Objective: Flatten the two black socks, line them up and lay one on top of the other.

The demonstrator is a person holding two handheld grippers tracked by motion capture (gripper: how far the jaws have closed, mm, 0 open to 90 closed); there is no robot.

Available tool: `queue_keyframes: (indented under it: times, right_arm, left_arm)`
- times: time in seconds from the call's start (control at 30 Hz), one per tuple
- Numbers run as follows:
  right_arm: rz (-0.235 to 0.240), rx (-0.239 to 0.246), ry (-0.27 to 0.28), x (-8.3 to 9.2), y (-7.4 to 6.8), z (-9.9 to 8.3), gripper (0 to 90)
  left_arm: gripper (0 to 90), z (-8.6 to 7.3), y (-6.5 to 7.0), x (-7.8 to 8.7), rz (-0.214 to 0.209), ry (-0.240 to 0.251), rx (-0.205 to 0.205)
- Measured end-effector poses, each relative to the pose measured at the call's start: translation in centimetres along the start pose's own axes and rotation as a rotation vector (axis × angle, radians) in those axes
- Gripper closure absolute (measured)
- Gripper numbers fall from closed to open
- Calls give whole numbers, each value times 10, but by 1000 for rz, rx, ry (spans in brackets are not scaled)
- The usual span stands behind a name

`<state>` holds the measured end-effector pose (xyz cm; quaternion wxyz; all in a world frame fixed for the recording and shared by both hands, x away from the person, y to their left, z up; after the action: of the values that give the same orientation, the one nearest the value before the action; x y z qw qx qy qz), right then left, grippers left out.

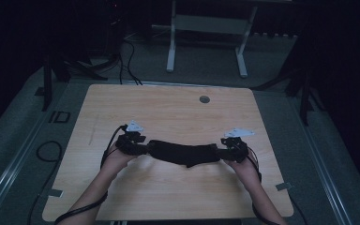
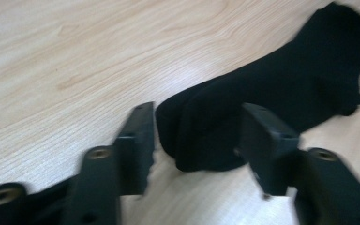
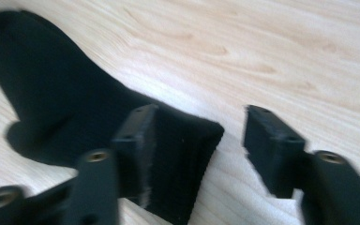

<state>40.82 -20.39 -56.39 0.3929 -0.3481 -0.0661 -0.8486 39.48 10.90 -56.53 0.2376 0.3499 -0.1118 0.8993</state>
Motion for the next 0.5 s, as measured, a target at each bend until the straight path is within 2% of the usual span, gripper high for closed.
queue_keyframes:
  times: [0.03,0.07,0.13,0.17,0.23,0.27,0.3,0.33,0.43,0.5]
  right_arm:
    - [0,0,0,0,0,0,374]
    - [14,4,-2,1,-1,1,348]
    - [46,2,7,3,-3,3,258]
    - [72,12,-2,3,-5,2,181]
    - [75,20,-7,2,-6,1,155]
    - [74,21,-8,2,-6,-1,154]
    - [84,-1,-6,0,-5,-5,131]
    - [82,5,-10,0,-5,-7,130]
    - [81,11,-7,-1,-4,-11,127]
    - [82,7,-7,2,-2,-18,124]
  left_arm:
    - [400,0,0,0,0,0,0]
    - [400,-2,2,6,-11,8,6]
    - [264,-7,4,10,-24,4,13]
    - [212,-9,4,12,-20,4,15]
    - [144,-11,4,13,-18,12,22]
    - [144,-18,4,17,-12,34,25]
    - [99,-21,3,18,-6,48,28]
    - [84,-25,3,20,-2,58,28]
    - [84,-31,1,23,0,81,47]
    - [85,-42,-1,27,8,95,62]
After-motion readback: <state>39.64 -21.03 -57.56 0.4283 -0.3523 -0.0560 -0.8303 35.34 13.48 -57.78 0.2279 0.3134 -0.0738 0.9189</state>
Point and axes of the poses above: each handheld gripper's, and its own axes: x roughly backward along the jaws, z roughly out of its top, y roughly to its right, the point moved 7 cm from there along -x, roughly forward along the jaws, and after that the axes turned 13 degrees about z, right-handed, at the moved point
